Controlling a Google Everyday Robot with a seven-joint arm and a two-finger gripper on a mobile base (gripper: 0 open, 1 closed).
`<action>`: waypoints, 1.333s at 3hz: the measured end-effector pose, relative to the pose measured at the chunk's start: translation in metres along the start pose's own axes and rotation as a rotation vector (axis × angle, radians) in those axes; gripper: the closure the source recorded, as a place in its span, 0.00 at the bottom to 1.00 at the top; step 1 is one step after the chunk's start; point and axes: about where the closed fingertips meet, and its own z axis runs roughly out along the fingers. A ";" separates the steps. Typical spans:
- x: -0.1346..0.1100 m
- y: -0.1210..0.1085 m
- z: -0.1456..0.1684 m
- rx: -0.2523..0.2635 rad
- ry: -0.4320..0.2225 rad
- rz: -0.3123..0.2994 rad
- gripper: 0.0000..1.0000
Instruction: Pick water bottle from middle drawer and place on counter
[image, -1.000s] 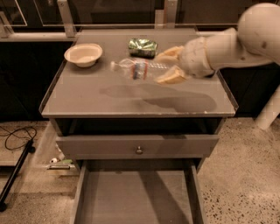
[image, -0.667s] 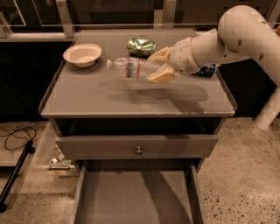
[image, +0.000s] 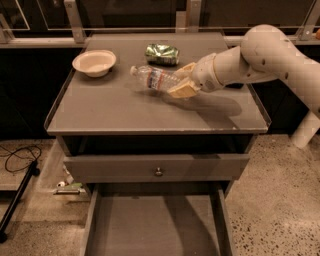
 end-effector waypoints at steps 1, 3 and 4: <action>0.002 -0.001 0.000 0.012 0.005 0.030 1.00; 0.002 -0.001 0.000 0.012 0.005 0.030 0.57; 0.002 -0.001 0.000 0.012 0.005 0.030 0.34</action>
Offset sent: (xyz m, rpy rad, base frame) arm 0.0013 -0.0017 -0.0020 0.0085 0.0153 -0.0283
